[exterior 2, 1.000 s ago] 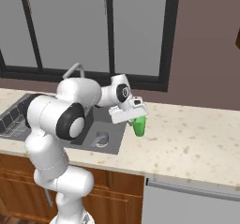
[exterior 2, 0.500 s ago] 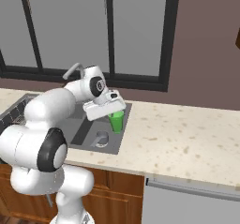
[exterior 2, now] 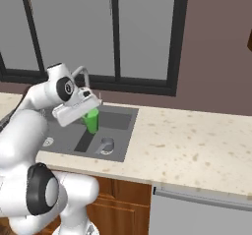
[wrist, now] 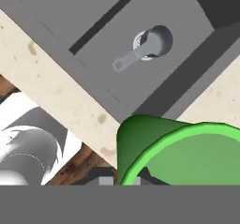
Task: Move any existing items from the left basin to the right basin for drying. Then move the cup from the counter to the left basin of the sink for washing.
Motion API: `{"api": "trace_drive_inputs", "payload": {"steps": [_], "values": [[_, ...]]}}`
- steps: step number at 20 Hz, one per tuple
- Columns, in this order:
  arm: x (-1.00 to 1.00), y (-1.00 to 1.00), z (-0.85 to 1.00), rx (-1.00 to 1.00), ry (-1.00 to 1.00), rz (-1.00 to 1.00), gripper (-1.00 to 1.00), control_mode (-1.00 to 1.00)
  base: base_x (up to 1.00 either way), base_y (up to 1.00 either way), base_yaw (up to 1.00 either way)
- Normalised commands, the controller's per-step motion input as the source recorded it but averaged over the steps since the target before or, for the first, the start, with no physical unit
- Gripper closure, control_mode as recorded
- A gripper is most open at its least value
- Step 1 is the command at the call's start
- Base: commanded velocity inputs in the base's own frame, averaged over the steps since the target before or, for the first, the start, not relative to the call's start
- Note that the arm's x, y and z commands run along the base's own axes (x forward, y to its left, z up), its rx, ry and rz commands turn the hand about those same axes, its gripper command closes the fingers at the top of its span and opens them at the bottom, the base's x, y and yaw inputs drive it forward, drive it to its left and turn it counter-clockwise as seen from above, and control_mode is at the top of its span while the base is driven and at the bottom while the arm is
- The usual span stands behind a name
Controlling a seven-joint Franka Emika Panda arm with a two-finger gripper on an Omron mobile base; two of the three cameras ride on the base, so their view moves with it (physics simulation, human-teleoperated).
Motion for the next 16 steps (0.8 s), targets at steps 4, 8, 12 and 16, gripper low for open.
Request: {"api": "trace_drive_inputs", "payload": {"steps": [4, 8, 12, 16], "values": [[-0.30, 0.97, 0.44, 0.05, 0.00, 0.43, 1.00, -1.00, 0.00, 0.00, 0.00], [-0.35, 0.80, 0.18, 0.06, 0.00, 0.44, 1.00, -1.00, 0.00, 0.00, 0.00], [-0.08, 0.75, 0.00, 0.04, 0.00, 0.42, 1.00, -1.00, 0.00, 0.00, 0.00], [0.00, 0.68, 0.00, 0.03, 0.00, 0.40, 1.00, -1.00, 0.00, 0.00, 0.00]]}}
